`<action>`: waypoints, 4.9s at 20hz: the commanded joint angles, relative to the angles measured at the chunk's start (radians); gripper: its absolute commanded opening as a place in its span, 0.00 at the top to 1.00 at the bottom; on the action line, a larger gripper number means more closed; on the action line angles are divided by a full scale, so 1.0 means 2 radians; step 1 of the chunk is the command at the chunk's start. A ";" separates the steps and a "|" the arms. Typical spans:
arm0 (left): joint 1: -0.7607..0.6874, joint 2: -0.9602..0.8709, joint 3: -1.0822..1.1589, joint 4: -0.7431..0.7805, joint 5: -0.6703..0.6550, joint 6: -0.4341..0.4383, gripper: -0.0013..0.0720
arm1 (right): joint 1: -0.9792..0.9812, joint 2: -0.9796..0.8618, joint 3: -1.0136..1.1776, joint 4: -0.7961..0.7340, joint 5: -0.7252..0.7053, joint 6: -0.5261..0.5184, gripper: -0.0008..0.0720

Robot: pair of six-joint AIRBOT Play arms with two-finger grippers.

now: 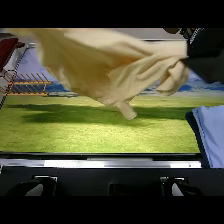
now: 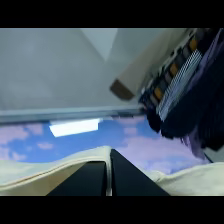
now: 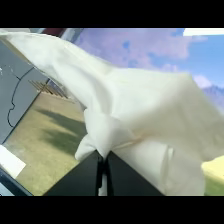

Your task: Fold the clothes and pants, and hang the long-sleeved shirts on hangers.

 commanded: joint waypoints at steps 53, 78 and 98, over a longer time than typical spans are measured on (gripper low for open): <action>-0.063 -0.292 -0.197 0.193 -0.102 -0.146 0.96 | 0.006 -0.014 -0.601 -0.236 0.058 0.082 0.17; -0.062 -0.283 -0.193 0.184 -0.102 -0.144 0.96 | 0.073 -0.012 -0.675 -0.043 0.236 0.012 0.95; 0.098 0.131 0.064 0.314 -0.171 -0.301 0.96 | 0.073 0.072 0.175 -0.228 0.200 0.198 0.95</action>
